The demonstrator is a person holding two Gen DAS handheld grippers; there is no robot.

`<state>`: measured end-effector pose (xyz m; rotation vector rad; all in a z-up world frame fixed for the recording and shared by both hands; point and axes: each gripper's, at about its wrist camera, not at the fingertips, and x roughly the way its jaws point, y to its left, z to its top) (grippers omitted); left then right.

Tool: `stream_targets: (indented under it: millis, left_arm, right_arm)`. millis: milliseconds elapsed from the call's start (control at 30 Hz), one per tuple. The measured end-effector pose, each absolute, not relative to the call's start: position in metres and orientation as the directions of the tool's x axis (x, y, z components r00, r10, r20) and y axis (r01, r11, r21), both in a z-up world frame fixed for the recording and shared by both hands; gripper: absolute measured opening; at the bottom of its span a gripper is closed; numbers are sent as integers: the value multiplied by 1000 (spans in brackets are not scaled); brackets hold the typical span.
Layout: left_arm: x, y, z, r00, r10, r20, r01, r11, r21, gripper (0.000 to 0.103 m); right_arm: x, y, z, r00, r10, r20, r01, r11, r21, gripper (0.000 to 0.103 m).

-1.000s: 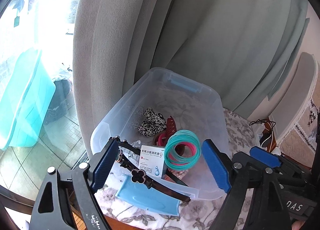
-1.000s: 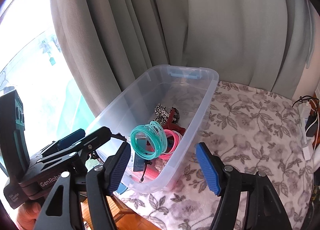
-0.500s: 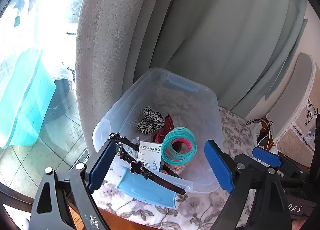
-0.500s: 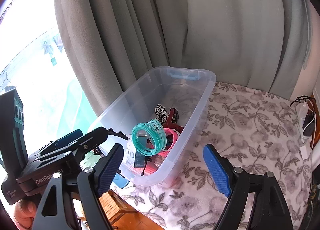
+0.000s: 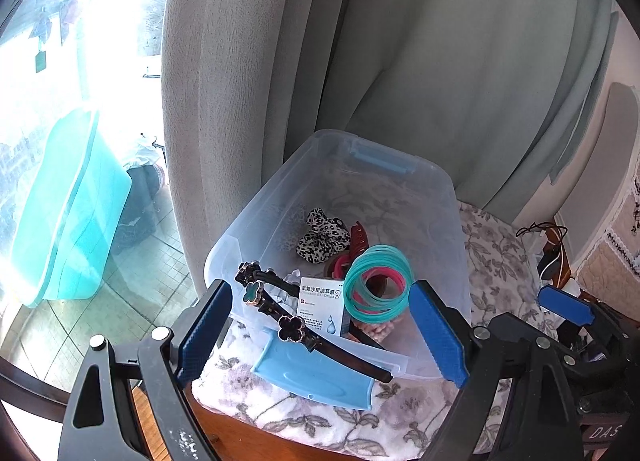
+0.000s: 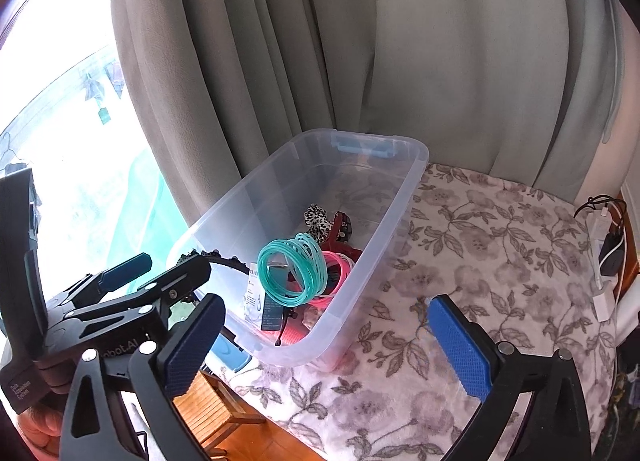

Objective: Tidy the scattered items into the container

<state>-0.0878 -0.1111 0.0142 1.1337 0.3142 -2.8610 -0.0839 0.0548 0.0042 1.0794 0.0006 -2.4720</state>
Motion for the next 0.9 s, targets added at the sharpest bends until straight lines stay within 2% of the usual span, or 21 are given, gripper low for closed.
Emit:
stream_targets:
  millis: [333,900]
  left_arm:
    - [-91,-114,4,-699,51,-714,125,-973,-192,90]
    - [-85,-114,0,-726,13,-688,131,-979,-157,90]
  right_arm:
    - [-87,56,-1,-578,-394,-715,389,-903,183,103]
    - [-87,53,-2,-577,-384,-721,374,-909,184,103]
